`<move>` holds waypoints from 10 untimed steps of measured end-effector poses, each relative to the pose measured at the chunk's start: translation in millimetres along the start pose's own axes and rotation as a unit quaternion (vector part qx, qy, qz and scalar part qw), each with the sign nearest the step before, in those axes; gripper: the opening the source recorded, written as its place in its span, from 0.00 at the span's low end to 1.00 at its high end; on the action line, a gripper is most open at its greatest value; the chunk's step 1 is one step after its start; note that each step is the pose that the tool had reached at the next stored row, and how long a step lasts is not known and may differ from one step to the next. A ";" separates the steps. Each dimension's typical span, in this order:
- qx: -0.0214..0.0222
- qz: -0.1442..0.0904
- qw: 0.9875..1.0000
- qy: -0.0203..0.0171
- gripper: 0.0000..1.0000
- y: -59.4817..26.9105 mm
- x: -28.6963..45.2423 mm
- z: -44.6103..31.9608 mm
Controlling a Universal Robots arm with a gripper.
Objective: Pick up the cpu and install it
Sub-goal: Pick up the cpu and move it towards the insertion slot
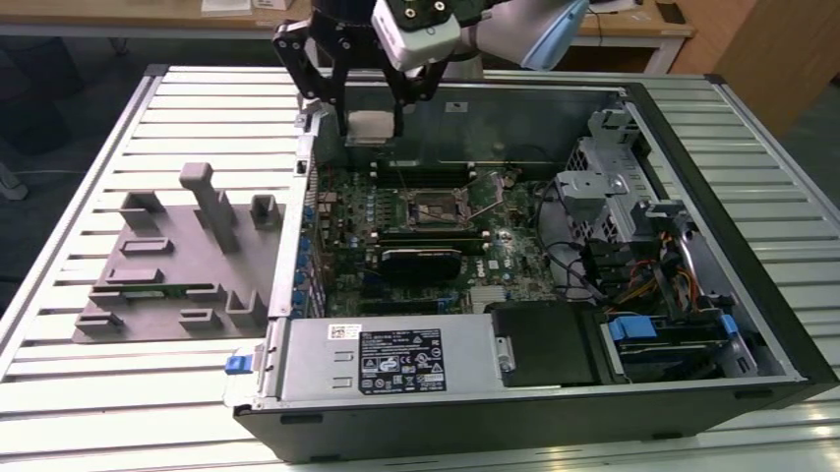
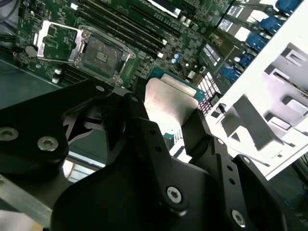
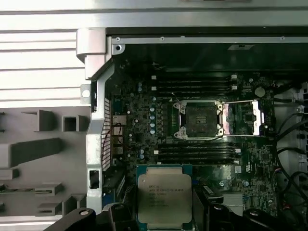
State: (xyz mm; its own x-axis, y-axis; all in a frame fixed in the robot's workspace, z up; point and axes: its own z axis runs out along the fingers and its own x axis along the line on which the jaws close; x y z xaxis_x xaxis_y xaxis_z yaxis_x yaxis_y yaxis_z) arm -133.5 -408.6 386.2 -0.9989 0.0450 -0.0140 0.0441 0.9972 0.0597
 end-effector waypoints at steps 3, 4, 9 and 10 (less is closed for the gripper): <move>0.000 0.000 1.000 0.000 0.54 -0.1 -4.0 4.7; 0.000 0.000 1.000 0.000 0.54 -0.1 -5.5 6.2; 0.000 0.000 1.000 0.000 0.54 -0.2 -12.8 14.0; 0.000 0.000 1.000 0.000 0.54 -0.2 -14.1 15.6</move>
State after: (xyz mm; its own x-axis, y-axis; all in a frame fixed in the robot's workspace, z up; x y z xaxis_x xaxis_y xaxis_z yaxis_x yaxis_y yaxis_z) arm -119.2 -408.6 370.8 -0.9989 0.0450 -0.0138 0.0441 0.9972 0.0597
